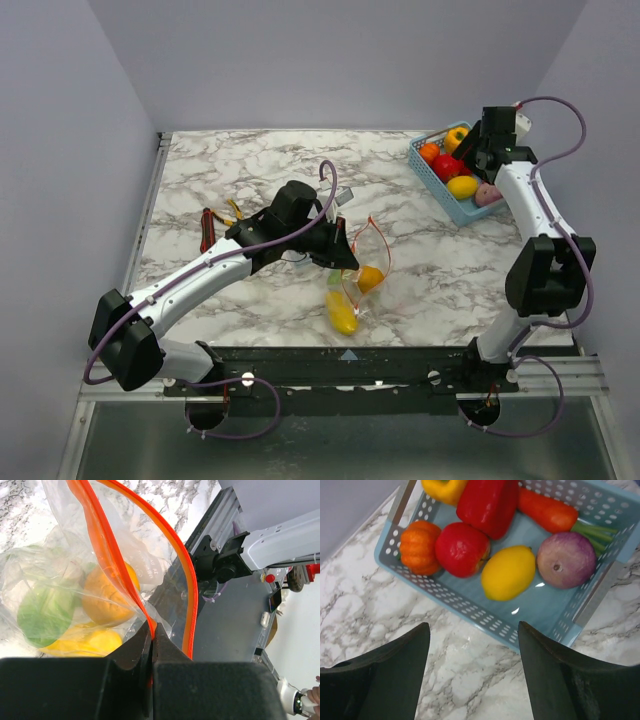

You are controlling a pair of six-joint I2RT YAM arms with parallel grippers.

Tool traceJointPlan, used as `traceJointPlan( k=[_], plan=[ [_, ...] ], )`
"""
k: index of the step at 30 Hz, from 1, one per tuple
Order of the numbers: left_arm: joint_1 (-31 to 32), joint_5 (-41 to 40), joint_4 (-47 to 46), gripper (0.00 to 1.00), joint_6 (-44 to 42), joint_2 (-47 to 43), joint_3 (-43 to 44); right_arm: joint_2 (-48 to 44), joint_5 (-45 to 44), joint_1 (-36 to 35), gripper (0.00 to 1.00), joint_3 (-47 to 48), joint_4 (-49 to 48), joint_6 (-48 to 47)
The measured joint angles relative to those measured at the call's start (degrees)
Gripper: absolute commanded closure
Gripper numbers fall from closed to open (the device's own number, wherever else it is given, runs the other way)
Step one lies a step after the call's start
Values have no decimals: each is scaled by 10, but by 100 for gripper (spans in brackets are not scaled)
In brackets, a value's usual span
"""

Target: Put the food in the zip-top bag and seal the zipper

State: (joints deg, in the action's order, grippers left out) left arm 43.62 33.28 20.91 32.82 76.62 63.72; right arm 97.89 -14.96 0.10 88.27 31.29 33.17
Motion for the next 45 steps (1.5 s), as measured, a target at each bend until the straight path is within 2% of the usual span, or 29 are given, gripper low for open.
traceJointPlan(
  k=[13,22,29,40,45],
  plan=[
    [0,0,0,100,0,0,0,106,-26,51,21,62,0,-17],
    [0,5,0,100,0,0,0,160,42,64,15,61,-13,-15],
    [0,5,0,100,0,0,0,212,58,63,13,54,-28,4],
    [0,5,0,100,0,0,0,242,68,63,16,52,-64,14],
    [0,5,0,100,0,0,0,257,72,63,27,51,-72,18]
  ],
)
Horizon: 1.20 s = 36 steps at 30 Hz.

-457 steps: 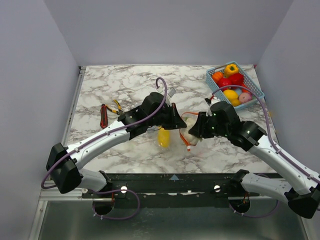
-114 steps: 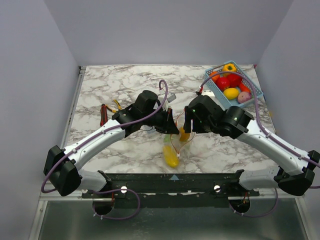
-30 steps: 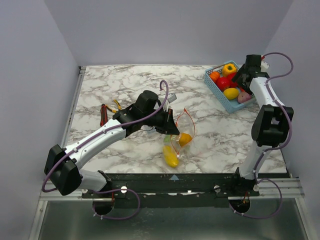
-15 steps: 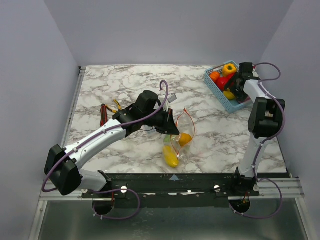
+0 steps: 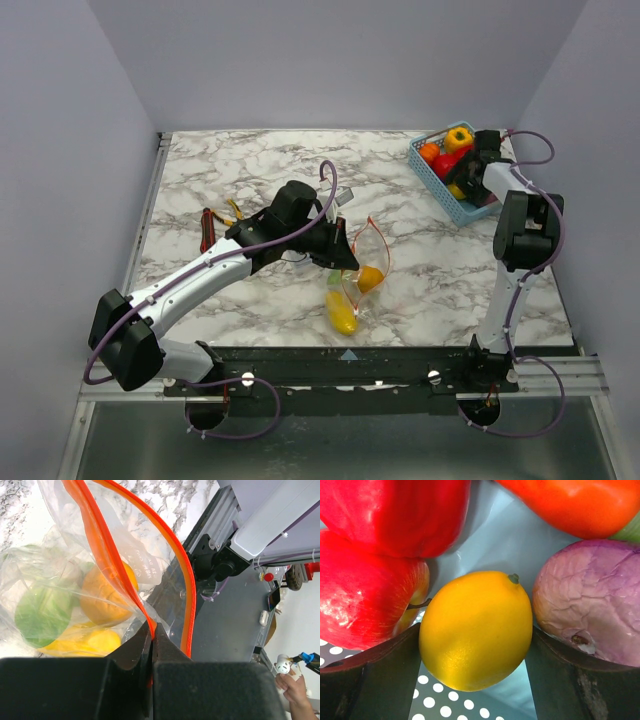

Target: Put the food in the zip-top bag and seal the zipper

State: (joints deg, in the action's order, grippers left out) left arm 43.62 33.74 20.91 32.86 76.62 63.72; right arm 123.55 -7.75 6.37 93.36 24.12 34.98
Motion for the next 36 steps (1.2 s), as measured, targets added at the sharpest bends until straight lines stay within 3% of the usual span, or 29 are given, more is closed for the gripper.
traceJointPlan(
  k=[13,23,36],
  plan=[
    [0,2,0,100,0,0,0,-9,12,0,59,-18,-23,-1],
    [0,2,0,100,0,0,0,-83,12,0,99,-50,-31,-7],
    [0,2,0,100,-1,0,0,-322,91,0,100,-219,-95,-21]
  ],
)
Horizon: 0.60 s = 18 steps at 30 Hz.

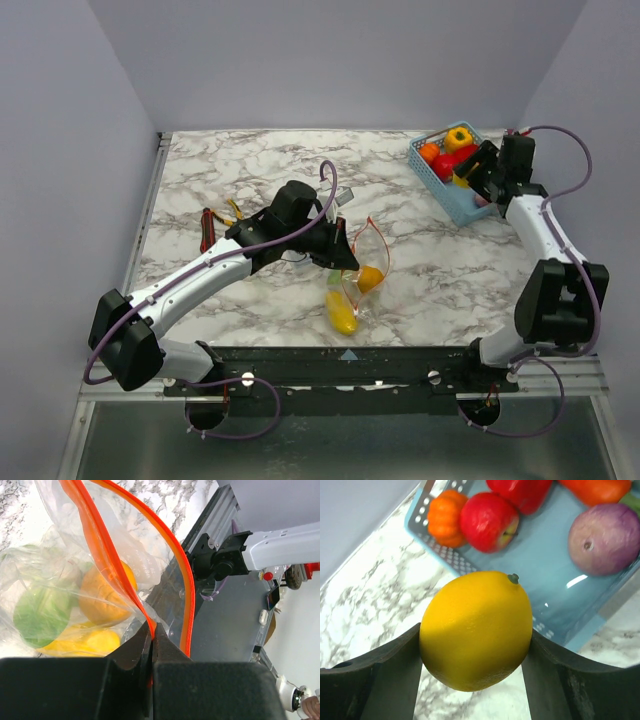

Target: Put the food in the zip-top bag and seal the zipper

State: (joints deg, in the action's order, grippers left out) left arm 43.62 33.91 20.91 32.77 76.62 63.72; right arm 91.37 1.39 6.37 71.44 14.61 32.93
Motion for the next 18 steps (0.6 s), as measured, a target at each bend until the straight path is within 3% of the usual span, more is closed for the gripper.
traceJointPlan(
  k=[5,12,18],
  plan=[
    [0,4,0,100,0,0,0,-91,44,-22,100,-74,-9,0],
    [-1,6,0,100,-4,-1,0,-232,58,-163,100,-133,2,-4],
    [-8,6,1,100,-4,-2,0,-324,77,-200,100,-137,20,3]
  ],
)
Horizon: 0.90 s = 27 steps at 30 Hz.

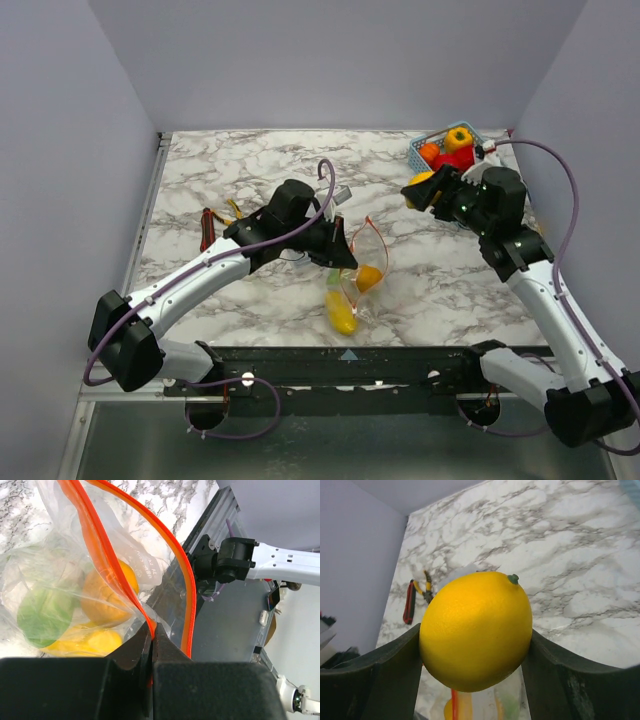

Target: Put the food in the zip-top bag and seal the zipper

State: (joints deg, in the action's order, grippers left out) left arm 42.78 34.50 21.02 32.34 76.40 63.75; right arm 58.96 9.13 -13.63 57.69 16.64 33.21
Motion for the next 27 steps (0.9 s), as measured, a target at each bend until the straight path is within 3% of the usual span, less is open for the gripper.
traceJointPlan(
  k=[8,16,20,27],
  plan=[
    [-7,0,1,100,0,0,0,3,-15,-191,100,46,63,-13],
    [-13,-13,24,100,-5,0,0,65,-207,-393,100,61,169,2],
    [-17,-26,37,100,-11,0,0,86,-287,-438,100,69,223,18],
    [-17,-26,24,100,-10,-1,0,81,-316,-448,99,50,264,29]
  ],
)
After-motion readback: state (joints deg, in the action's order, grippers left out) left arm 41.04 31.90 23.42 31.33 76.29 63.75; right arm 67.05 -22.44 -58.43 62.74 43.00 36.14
